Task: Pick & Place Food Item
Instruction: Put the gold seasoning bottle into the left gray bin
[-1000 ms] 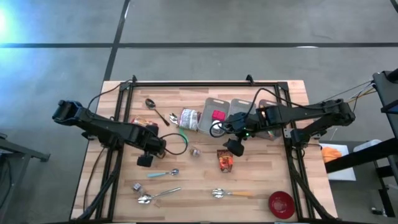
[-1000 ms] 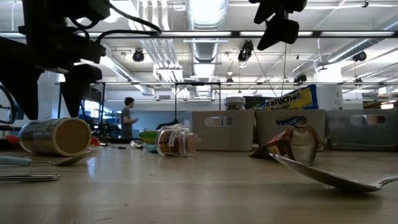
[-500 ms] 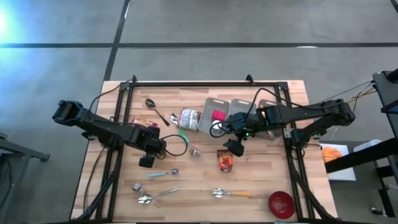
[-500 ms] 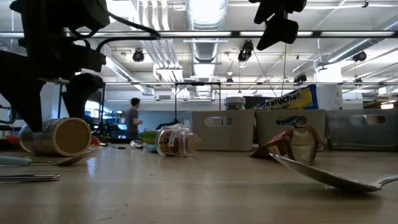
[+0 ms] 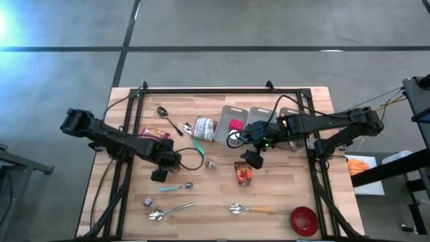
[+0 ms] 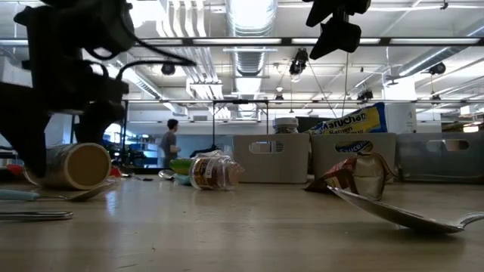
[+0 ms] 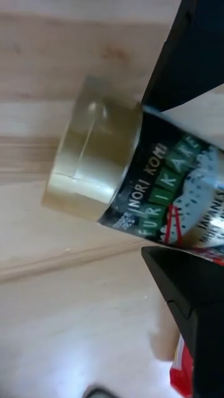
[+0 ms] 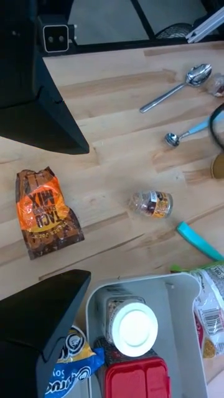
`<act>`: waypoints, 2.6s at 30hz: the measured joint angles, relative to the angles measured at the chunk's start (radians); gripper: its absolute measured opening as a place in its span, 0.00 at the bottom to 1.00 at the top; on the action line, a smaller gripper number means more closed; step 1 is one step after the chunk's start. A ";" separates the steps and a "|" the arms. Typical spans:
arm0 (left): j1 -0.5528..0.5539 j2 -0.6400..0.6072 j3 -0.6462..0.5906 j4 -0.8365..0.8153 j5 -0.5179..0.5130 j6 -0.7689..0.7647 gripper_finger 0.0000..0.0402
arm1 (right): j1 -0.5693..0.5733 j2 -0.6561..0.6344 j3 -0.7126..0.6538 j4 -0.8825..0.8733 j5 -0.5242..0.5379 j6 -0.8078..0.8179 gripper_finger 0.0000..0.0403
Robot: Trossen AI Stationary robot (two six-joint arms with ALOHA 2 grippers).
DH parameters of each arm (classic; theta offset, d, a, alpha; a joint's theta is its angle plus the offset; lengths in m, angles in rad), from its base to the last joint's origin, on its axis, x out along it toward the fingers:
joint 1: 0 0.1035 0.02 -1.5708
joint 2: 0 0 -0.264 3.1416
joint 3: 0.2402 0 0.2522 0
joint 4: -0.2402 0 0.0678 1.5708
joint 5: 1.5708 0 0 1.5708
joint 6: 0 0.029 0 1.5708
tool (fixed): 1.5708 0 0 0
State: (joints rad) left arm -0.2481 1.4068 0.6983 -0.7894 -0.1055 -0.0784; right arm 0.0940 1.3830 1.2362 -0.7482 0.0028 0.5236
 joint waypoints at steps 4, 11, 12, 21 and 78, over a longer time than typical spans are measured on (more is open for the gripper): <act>0.000 0.085 0.012 0.000 0.001 -0.008 0.82 | 0.000 0.000 0.000 0.000 -0.001 0.000 0.79; 0.001 0.144 0.055 -0.032 0.016 -0.047 0.68 | 0.000 0.000 0.000 0.000 -0.001 0.000 0.79; 0.001 0.142 0.061 -0.035 0.016 -0.051 0.68 | 0.000 0.000 0.000 0.000 -0.001 0.000 0.79; 0.002 0.012 0.162 -0.038 0.048 -0.172 0.68 | 0.005 -0.002 0.003 0.046 -0.003 -0.053 0.79; 0.045 -0.062 0.481 0.364 -0.105 -0.362 0.68 | -0.003 0.310 0.557 0.071 0.021 -0.213 0.79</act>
State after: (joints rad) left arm -0.2028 1.3453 1.1797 -0.4255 -0.2108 -0.4408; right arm 0.0914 1.6926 1.7932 -0.6777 0.0241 0.3107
